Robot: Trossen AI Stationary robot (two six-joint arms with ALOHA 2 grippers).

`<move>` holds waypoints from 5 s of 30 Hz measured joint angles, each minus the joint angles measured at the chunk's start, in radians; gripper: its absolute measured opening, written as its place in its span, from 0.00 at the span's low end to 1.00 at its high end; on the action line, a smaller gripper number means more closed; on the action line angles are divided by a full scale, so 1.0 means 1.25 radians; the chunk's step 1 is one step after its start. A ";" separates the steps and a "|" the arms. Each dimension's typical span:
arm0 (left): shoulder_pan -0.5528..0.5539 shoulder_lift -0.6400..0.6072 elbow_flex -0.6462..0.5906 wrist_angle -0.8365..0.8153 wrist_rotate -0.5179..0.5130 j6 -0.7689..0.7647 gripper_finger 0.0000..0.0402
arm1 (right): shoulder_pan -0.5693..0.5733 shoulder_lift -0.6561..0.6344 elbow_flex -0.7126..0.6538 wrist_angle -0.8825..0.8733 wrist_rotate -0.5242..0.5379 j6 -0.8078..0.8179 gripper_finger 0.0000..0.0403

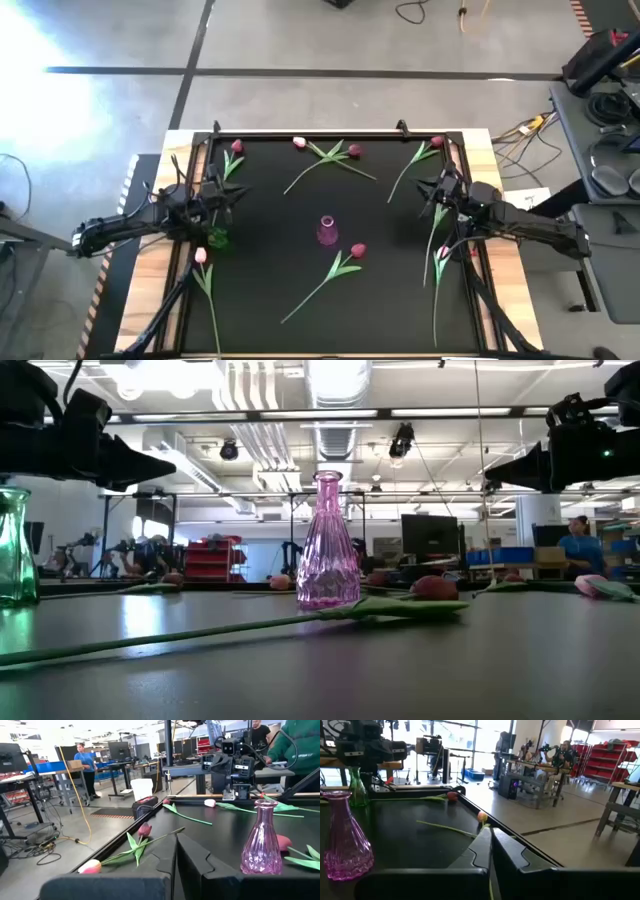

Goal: Sort flowers into vase by color

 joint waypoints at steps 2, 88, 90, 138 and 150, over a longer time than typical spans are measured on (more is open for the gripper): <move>0.000 0.000 0.000 0.000 0.000 -0.001 0.00 | 0.000 0.000 0.000 0.000 0.000 0.000 0.02; 0.615 1.202 0.815 -0.769 -0.003 -0.088 0.32 | -0.002 0.591 0.265 0.095 -0.004 0.071 0.02; 0.632 1.230 0.814 -0.749 -0.002 -0.089 0.33 | -0.002 0.591 0.265 0.095 -0.004 0.072 0.02; 0.158 0.456 0.256 -0.030 0.019 -0.202 0.04 | 0.000 0.438 0.253 0.094 -0.082 -0.024 0.02; 0.165 0.693 0.542 -0.404 -0.108 -0.187 0.00 | 0.000 0.439 0.252 0.089 -0.083 -0.028 0.02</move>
